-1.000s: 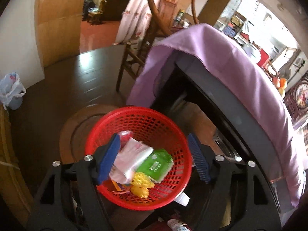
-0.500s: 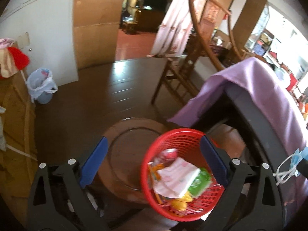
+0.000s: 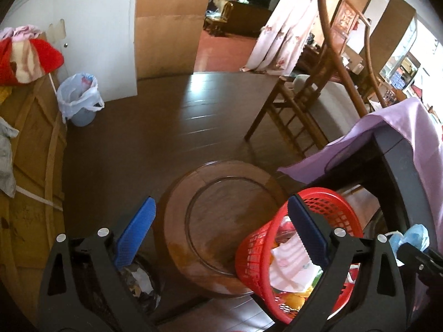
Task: Collect trash
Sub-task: 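Carry the tissue and mask down to the red wastebasket and release both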
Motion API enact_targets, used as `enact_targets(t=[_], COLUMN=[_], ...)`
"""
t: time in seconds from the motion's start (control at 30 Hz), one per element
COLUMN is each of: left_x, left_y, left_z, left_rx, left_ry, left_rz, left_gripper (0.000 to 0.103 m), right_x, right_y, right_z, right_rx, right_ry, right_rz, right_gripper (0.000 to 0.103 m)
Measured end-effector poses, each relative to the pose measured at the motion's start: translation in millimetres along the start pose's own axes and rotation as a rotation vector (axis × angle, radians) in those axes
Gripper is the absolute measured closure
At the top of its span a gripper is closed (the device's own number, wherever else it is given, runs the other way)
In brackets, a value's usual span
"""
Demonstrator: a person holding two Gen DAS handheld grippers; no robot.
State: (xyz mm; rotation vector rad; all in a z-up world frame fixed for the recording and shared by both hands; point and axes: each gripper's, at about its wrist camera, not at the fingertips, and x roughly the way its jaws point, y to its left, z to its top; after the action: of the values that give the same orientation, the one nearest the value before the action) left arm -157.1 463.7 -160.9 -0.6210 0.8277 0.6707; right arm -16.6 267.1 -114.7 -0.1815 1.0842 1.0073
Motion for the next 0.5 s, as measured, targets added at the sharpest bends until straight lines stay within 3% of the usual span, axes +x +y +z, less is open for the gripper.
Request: enact_targets(t=[0.5], left_x=[1], left_y=[-12], left_z=[-5], left_rx=[0.056], left_ry=[0.021], left_rz=[0.034], left_gripper=[0.010], right_x=[11], right_y=[2], right_z=[9], right_rx=[-0.012], right_ry=[0.012], right_rz=[0.020], right_gripper=[0.038])
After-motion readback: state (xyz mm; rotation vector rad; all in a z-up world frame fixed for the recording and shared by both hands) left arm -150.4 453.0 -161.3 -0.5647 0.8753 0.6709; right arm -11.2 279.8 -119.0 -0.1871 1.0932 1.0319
